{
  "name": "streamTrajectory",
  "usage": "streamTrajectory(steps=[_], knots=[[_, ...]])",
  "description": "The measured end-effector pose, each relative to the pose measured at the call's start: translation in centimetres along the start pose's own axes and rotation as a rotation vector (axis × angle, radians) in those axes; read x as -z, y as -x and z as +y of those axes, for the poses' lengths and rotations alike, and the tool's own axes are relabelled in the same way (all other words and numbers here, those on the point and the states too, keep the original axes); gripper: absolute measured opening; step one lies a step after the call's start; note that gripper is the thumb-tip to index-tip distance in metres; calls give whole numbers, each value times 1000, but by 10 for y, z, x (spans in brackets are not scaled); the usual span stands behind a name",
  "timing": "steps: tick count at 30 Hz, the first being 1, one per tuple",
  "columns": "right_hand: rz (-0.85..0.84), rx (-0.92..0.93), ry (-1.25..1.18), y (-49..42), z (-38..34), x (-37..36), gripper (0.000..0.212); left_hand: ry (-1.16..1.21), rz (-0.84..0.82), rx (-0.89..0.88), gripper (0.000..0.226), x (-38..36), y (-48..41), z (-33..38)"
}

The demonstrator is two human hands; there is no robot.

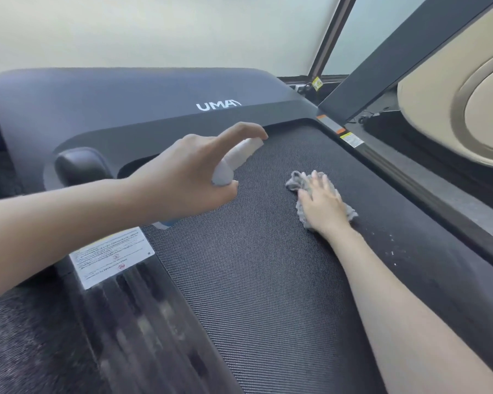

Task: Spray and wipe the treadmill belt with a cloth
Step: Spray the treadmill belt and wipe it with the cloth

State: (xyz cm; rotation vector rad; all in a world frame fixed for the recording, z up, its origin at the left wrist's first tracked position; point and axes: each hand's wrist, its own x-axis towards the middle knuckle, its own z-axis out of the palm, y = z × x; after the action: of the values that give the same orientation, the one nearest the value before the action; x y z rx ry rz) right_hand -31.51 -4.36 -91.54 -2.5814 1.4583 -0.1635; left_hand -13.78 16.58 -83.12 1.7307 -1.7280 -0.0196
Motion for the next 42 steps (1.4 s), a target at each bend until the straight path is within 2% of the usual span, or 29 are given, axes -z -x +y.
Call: streamTrajectory(steps=[2,6,8,10,15,18,24,28,30,34,38,42], knots=[[-24,96,7,-4,-33,-4,51,0,2,-9,60,0,-3,4],[-71,440,-77,51,-87,-9,51,27,13,-3,61,2,-7,6],[-94,639,-139,92,-91,-10,52,29,28,7,61,3,-7,5],[-133,735,-136,113,-78,-13,54,18,43,8,60,4,-7,1],[-68,636,-98,93,-62,-16,58,-17,44,10,61,2,-5,-6],[-69,408,-95,51,-38,-8,55,-21,40,21,61,1,-3,-10],[-3,-175,-7,-9,71,23,52,6,31,21,61,1,1,-13],[-6,-348,-57,-14,72,28,65,13,26,41,61,0,-1,-13],[-23,-366,-53,-13,60,30,73,13,24,21,60,-1,-3,-9],[-72,-288,-82,-10,27,32,65,38,16,-25,59,-4,-9,0],[-116,10,-168,22,-36,29,53,44,4,-95,60,-4,-19,7],[-164,243,-267,72,-73,16,56,136,12,-94,61,-9,-29,15]])
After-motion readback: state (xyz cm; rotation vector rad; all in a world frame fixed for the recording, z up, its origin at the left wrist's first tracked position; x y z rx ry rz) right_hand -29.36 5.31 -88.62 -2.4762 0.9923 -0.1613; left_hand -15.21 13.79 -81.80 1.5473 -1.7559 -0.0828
